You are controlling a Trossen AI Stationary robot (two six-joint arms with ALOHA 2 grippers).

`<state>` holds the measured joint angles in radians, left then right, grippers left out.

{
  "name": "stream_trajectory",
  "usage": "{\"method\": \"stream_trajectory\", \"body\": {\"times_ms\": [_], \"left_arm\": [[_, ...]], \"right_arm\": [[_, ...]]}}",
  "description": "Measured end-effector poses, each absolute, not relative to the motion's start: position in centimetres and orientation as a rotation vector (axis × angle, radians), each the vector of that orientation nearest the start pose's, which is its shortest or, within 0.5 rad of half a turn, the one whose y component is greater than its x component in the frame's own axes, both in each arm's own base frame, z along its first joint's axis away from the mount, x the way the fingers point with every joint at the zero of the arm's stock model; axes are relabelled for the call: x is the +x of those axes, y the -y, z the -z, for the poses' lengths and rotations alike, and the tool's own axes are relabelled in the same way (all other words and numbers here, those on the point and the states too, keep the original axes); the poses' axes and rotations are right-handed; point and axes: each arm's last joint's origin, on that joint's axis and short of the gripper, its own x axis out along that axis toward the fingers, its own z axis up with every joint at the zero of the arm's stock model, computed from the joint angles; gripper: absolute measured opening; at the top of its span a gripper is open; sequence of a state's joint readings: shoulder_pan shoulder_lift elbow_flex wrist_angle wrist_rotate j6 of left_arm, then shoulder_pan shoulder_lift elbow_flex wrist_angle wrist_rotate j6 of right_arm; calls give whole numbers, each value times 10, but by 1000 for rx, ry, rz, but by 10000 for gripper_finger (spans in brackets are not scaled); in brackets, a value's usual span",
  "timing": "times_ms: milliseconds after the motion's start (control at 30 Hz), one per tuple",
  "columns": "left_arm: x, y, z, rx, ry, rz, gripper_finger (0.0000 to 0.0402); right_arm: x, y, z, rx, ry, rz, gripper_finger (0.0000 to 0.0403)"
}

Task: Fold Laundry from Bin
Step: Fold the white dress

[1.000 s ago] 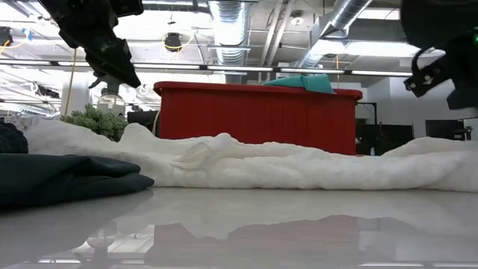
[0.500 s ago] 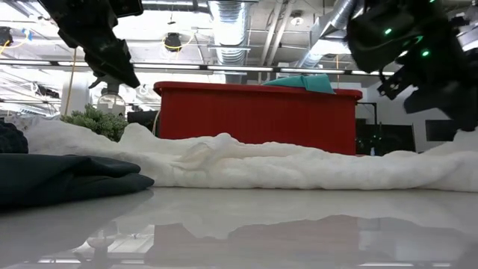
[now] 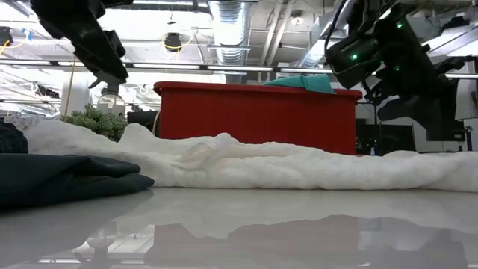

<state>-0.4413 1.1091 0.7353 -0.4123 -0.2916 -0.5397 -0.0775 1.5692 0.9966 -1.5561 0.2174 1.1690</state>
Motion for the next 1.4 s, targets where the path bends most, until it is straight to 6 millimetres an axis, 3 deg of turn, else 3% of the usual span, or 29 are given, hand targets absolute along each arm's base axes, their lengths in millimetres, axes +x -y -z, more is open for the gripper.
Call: {"method": "stream_trajectory", "body": {"times_ms": [133, 267, 400, 533, 700, 1000, 1133, 1400], "left_arm": [[193, 102, -236, -250, -764, -56, 174], [179, 113, -232, -248, -755, -172, 174], [163, 119, -228, -254, -753, -270, 174], [157, 125, -228, -256, -695, -303, 174], [157, 124, -230, -260, -628, -359, 174], [170, 136, -208, -315, -611, -310, 170], [175, 140, -197, -303, -646, -318, 141], [182, 128, -171, -244, -783, -470, 13]], "right_arm": [[209, 23, -207, 493, -1671, 1346, 201], [222, 15, -212, 446, -1592, 1242, 202], [235, 1, -222, 387, -1466, 1176, 203], [258, -21, -233, 390, -1290, 1002, 193], [284, -52, -227, 451, -1071, 764, 147], [301, -65, -194, 432, -1106, 736, 42], [306, -66, -188, 419, -1116, 715, 15], [308, -60, -185, 428, -1116, 732, 38]]}}
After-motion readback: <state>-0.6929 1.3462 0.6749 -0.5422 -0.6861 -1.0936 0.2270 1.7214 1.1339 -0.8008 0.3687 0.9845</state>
